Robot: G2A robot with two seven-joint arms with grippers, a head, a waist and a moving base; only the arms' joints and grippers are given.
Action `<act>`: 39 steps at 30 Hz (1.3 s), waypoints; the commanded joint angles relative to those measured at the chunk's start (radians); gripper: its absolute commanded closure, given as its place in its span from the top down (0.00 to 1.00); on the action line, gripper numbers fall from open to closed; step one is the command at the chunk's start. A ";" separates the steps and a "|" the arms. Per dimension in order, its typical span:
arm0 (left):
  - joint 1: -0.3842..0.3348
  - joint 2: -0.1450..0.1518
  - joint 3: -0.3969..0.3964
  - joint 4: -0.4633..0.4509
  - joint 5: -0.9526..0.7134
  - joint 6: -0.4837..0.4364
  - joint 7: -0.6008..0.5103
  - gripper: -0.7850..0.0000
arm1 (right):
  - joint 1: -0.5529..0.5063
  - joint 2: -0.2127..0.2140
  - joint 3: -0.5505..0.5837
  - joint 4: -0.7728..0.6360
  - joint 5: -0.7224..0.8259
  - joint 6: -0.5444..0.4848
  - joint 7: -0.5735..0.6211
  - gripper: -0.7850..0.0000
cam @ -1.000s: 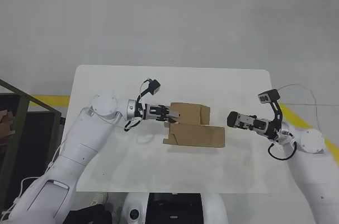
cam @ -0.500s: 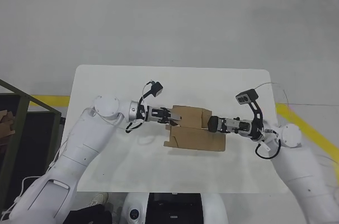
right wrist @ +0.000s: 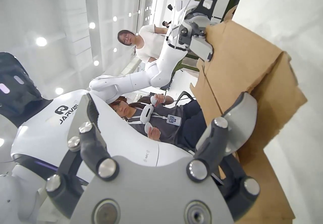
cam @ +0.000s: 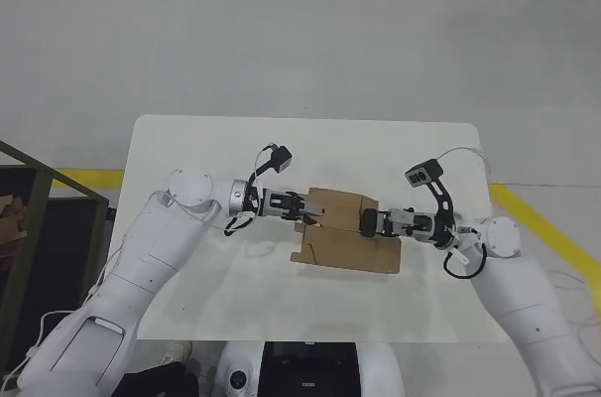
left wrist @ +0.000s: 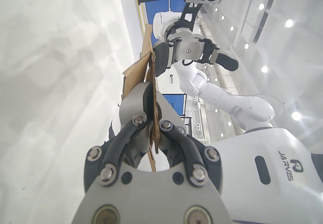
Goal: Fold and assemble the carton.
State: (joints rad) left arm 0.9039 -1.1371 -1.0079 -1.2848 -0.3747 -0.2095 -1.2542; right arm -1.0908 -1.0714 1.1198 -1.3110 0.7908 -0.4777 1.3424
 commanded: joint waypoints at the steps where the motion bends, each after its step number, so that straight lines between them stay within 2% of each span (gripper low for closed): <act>1: 0.000 0.000 0.001 0.002 -0.002 0.000 0.000 0.00 | 0.003 -0.004 -0.009 0.010 0.026 0.008 0.008 1.00; 8: 0.002 0.001 0.001 0.003 -0.001 -0.003 -0.001 0.00 | 0.008 -0.018 -0.004 0.053 0.153 0.032 0.033 1.00; 15: 0.003 0.003 0.000 0.009 0.005 -0.005 0.000 0.00 | 0.007 -0.021 0.039 0.067 0.149 0.037 0.038 1.00; 21: 0.004 0.011 -0.025 0.021 0.016 -0.011 0.011 0.00 | -0.021 0.006 0.143 0.057 -0.020 -0.007 -0.007 1.00; 25: 0.012 0.020 -0.056 0.019 0.019 -0.012 0.016 0.00 | -0.048 0.033 0.203 0.081 -0.233 -0.029 -0.031 1.00; 29: 0.021 0.028 -0.087 0.015 0.016 -0.011 0.027 0.00 | -0.082 0.041 0.214 0.074 -0.252 -0.014 -0.014 1.00; 34: 0.028 0.034 -0.106 0.003 0.006 -0.003 0.035 0.00 | -0.116 0.043 0.174 0.014 -0.233 0.018 0.018 1.00; 35: 0.029 0.034 -0.106 0.002 0.002 0.000 0.038 0.00 | -0.120 0.043 0.166 0.006 -0.230 0.016 0.016 0.87; 36: 0.029 0.033 -0.104 0.000 -0.002 0.002 0.038 0.00 | -0.122 0.042 0.158 -0.001 -0.225 0.014 0.014 0.54; 37: 0.029 0.032 -0.100 0.000 -0.003 0.004 0.039 0.00 | -0.123 0.042 0.148 -0.006 -0.224 0.012 0.012 0.44; 39: 0.028 0.030 -0.091 -0.002 -0.009 0.009 0.037 0.00 | -0.119 0.041 0.130 -0.007 -0.225 0.010 0.010 0.36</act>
State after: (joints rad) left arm 0.9331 -1.1055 -1.1045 -1.2861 -0.3807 -0.2033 -1.2153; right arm -1.2131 -1.0296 1.2588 -1.3185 0.5667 -0.4662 1.3540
